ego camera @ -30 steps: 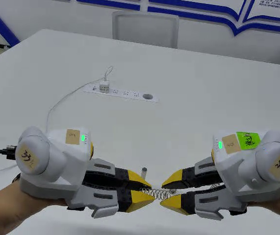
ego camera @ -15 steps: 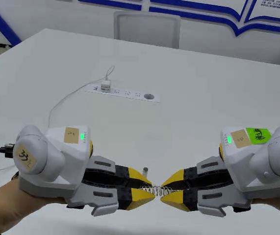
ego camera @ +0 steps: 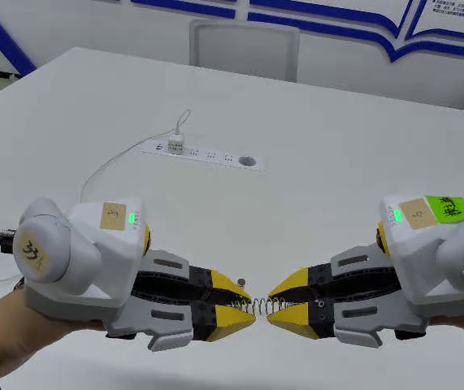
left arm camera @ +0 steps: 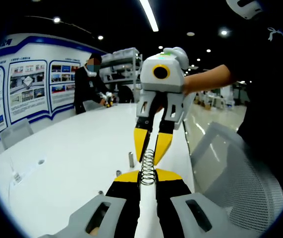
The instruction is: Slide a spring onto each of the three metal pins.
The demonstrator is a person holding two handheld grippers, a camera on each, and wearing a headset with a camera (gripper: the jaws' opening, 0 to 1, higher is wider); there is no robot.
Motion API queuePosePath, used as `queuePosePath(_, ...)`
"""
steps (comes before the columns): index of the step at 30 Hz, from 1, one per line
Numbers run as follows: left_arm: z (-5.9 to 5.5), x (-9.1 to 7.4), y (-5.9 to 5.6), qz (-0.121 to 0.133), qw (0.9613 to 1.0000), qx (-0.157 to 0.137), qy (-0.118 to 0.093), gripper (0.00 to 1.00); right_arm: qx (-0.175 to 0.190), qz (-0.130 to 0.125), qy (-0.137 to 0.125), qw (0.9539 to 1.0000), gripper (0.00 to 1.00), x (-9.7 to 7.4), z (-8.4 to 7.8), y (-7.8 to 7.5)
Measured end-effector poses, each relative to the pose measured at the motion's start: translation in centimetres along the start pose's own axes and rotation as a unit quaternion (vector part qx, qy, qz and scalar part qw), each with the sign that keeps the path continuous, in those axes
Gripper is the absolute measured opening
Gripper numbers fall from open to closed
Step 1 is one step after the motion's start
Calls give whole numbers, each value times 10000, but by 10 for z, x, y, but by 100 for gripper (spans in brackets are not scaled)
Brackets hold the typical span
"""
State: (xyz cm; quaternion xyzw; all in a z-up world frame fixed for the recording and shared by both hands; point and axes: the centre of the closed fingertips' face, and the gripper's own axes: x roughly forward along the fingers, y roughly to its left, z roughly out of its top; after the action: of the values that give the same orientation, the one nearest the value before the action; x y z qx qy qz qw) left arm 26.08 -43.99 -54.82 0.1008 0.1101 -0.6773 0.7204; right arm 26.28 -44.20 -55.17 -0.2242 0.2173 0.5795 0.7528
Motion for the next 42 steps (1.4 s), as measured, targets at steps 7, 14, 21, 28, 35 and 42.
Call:
queuePosePath(7, -2, 0, 0, -21, 10000, 65, 66, 10, -125, 37, 5, 9999, 10, -1, 4, 1)
queuePosePath(14, -2, 1, -1, -44, 9999, 126, 78, 10, -209, 71, -9, 9998, 10, -2, 7, 2)
queuePosePath(21, -4, 2, -1, -54, 9997, 172, 149, 10, -144, 126, -69, 9998, 10, -3, 10, 3)
queuePosePath(28, -8, 3, 0, -39, 9995, 186, 240, 10, -29, 159, -263, 9995, 10, -2, 18, 4)
queuePosePath(35, -11, 3, 0, -34, 9996, 127, 258, 10, 183, 162, -412, 9988, 10, 2, 24, 6)
queuePosePath(42, -19, 11, -8, -109, 9993, 76, 345, 10, 291, 239, -623, 9973, 10, 9, 33, 13)
